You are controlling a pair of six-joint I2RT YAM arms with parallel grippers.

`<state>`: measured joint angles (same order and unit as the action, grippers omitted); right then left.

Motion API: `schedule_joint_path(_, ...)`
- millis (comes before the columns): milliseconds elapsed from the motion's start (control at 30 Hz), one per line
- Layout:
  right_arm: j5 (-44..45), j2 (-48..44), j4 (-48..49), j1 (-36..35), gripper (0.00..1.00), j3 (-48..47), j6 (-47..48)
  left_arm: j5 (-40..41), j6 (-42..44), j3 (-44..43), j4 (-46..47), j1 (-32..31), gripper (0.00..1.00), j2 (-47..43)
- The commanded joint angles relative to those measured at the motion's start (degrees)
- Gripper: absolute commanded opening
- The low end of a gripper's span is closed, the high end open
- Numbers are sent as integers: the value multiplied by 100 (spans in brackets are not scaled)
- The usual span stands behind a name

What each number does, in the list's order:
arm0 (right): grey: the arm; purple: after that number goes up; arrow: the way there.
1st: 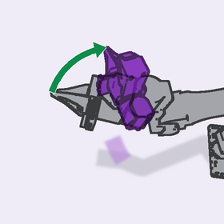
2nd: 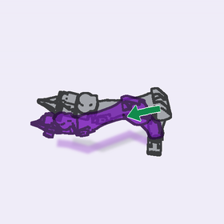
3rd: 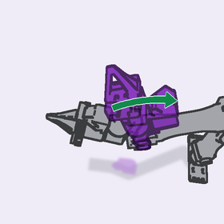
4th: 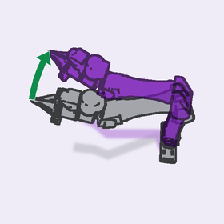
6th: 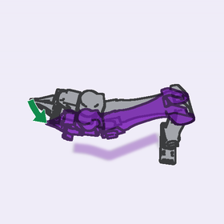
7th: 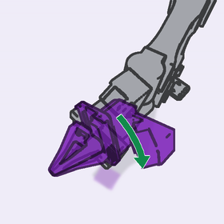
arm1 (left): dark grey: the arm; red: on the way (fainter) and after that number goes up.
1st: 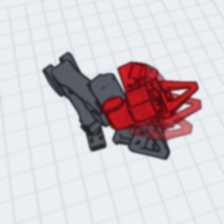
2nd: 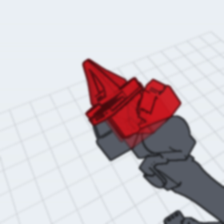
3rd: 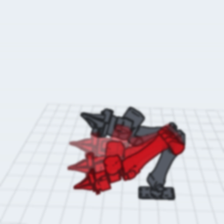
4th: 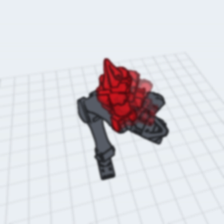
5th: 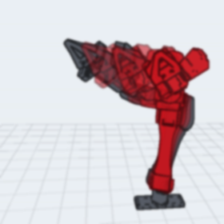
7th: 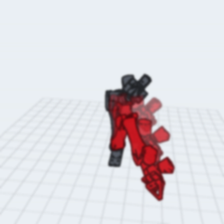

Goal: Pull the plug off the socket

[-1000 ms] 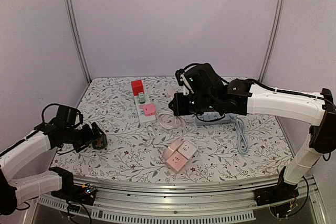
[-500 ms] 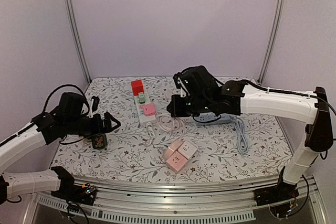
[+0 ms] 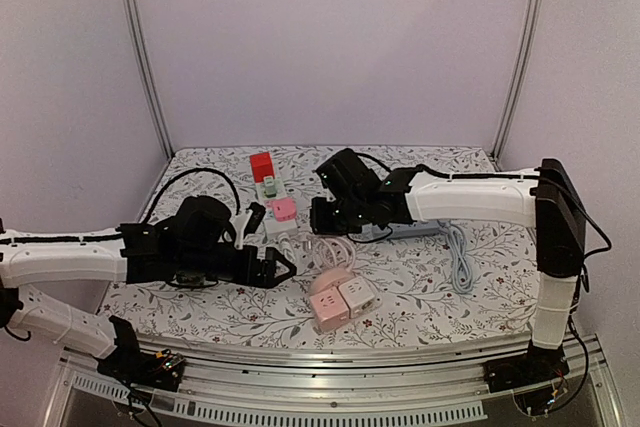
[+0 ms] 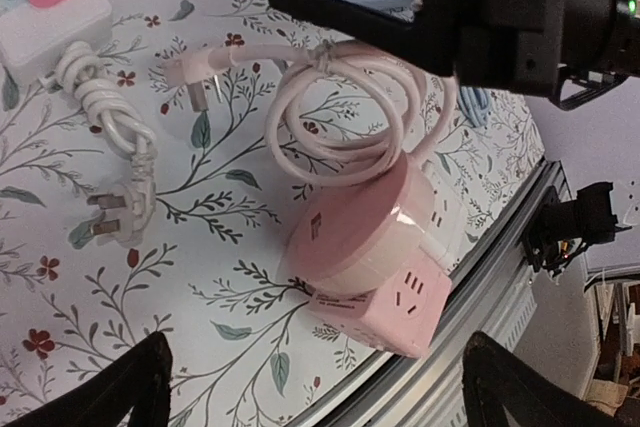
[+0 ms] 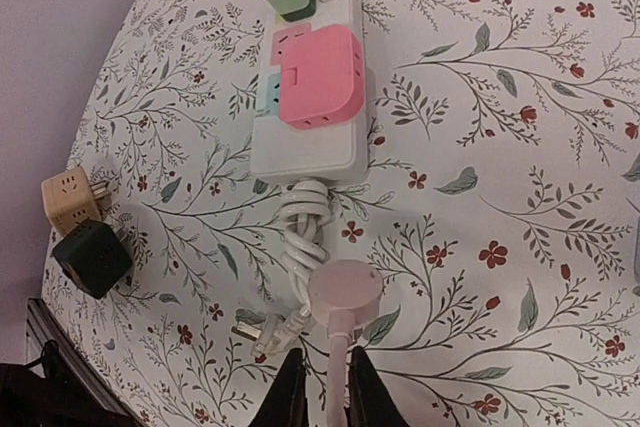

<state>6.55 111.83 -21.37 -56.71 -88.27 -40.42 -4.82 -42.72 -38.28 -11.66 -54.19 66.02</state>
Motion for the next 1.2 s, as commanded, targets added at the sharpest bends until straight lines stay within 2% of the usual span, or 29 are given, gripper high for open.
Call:
schedule_joint_path(0, -180, 374, -188, 126, 18, -85, -116, 244, 41, -295, 461, -362, 99, 468)
schedule_joint_path(100, -164, 289, -206, 178, 27, -28, -90, 245, 157, -482, 454, -468, 100, 764)
schedule_joint_path(200, -49, 53, -220, 223, 41, 132, -4, 202, 321, -732, 454, -544, 100, 1046)
schedule_joint_path(400, 261, -899, -275, 304, 64, 939, 11, 3, 666, -1299, 322, -751, 99, 1728)
schedule_joint_path(567, 559, -1822, -402, 391, 76, 1706, -77, 241, 882, -1819, -204, -978, 100, 2343)
schedule_joint_path(733, 764, -2572, -452, 437, 81, 2279, -238, 784, 961, -2264, -764, -1079, 100, 2783)
schedule_joint_path(900, 878, -2968, -456, 448, 81, 2536, -381, 885, 1134, -2665, -996, -1165, 98, 3189)
schedule_joint_path(1167, 910, -3005, -464, 464, 81, 2541, -353, 1030, 1271, -3147, -1376, -1234, 77, 3579)
